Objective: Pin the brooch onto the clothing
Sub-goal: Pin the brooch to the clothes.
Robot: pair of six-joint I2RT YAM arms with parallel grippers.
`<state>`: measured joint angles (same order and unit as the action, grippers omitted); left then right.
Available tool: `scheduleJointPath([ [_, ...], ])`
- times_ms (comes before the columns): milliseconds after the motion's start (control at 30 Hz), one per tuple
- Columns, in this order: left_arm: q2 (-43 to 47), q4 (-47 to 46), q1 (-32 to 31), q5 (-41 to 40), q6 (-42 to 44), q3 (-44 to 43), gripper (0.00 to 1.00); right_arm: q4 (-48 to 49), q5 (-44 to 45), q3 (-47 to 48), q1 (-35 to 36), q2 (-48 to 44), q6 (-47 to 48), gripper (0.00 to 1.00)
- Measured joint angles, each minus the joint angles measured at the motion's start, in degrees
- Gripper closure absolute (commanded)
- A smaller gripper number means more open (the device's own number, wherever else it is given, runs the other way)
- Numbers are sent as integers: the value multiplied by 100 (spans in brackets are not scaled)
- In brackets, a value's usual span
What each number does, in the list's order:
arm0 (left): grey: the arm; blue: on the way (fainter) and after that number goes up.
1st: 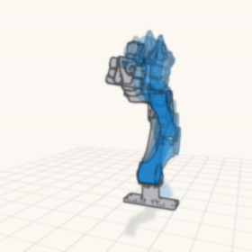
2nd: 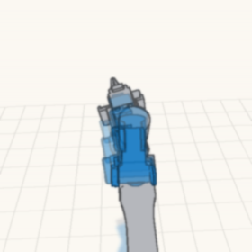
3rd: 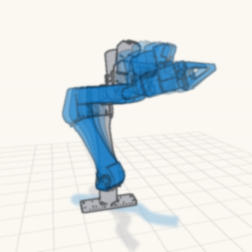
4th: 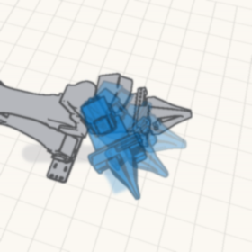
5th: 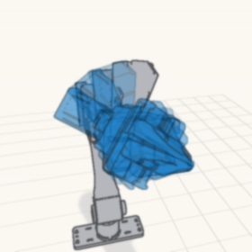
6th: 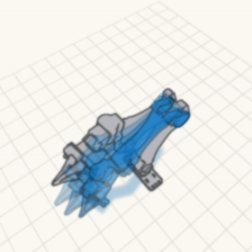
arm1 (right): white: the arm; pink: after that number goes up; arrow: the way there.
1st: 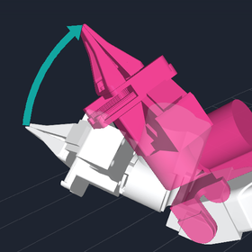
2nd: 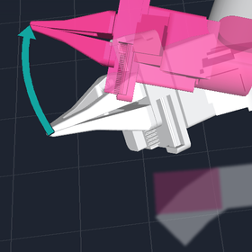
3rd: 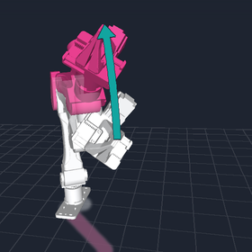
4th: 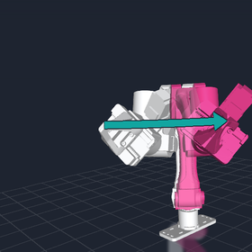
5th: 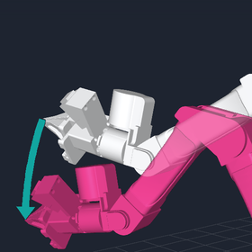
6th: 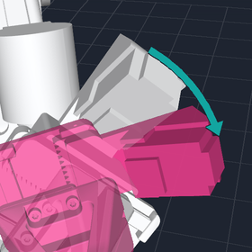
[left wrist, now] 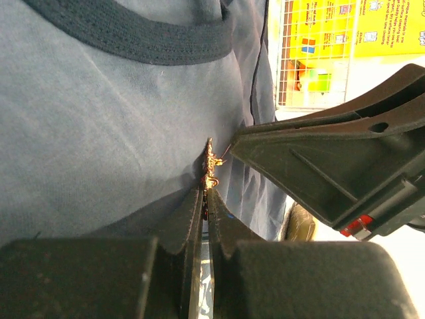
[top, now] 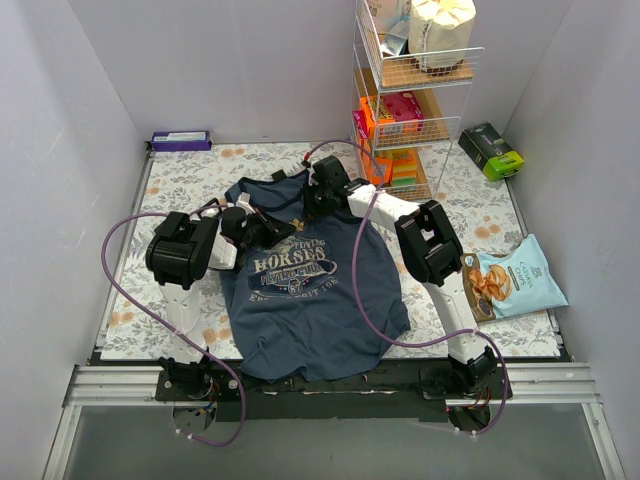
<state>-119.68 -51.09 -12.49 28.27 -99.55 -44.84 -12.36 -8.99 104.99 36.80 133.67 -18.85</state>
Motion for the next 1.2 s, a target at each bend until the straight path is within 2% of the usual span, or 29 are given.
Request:
scheduleJointPath([
  [300,0,0,-2,4,2,-2,100,-70,334,2,-4,-2,361,61],
  [633,-2,2,-24,4,2,-7,100,59,457,2,-17,-2,743,55],
  [900,-2,4,-55,4,4,-11,100,33,476,142,-42,-2,922,66],
  [1200,-4,4,-57,4,4,-11,100,7,479,302,-42,125,1008,70],
])
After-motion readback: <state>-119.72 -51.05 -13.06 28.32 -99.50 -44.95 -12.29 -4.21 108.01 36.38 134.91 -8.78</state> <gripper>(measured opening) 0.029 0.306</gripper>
